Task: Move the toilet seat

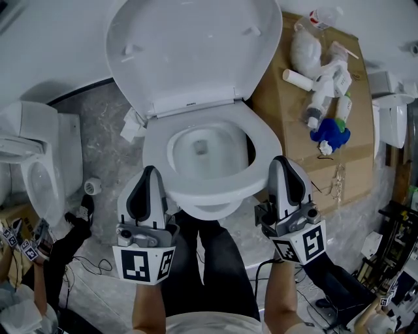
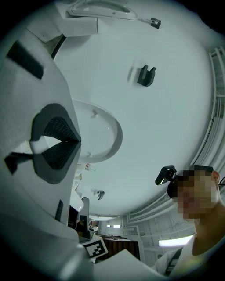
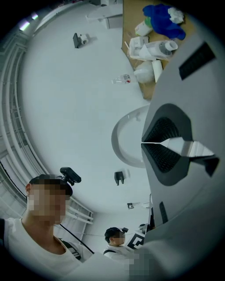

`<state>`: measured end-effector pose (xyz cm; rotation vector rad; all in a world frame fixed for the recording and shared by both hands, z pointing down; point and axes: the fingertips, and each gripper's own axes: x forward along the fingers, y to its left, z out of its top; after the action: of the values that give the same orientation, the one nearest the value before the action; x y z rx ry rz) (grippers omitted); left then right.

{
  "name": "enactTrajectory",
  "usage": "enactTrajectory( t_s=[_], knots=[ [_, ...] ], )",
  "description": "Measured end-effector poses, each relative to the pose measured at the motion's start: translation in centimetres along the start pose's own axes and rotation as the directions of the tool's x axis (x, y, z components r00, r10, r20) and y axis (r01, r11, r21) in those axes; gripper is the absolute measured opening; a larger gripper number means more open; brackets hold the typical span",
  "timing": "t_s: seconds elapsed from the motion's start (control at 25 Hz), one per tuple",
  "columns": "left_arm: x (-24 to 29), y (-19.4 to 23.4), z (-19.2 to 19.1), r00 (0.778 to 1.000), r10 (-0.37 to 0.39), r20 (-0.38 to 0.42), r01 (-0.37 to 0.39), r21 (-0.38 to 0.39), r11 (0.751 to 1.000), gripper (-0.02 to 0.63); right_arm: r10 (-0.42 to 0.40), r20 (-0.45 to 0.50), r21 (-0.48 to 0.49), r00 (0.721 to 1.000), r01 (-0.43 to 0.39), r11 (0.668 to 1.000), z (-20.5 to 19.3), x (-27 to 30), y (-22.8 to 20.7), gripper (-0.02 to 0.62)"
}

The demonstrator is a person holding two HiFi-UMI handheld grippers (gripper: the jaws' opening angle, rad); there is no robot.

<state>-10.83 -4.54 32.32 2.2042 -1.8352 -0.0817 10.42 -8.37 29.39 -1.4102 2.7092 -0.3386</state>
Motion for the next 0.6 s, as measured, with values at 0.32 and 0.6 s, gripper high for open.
enactTrajectory(
  t_s=[0.32, 0.6],
  knots=[
    [1.0, 0.4, 1.0, 1.000, 0.008, 0.021, -0.008, 0.006, 1.000, 0.009, 0.016, 0.000, 0.008, 1.000, -0.016, 1.000, 0.8, 1.4, -0.4, 0.020],
    [1.8, 0.7, 1.7, 1.000, 0.009, 0.024, -0.009, 0.006, 1.000, 0.009, 0.020, 0.008, 0.009, 1.000, -0.020, 1.000, 1.4, 2.5, -0.7, 0.020]
  ],
)
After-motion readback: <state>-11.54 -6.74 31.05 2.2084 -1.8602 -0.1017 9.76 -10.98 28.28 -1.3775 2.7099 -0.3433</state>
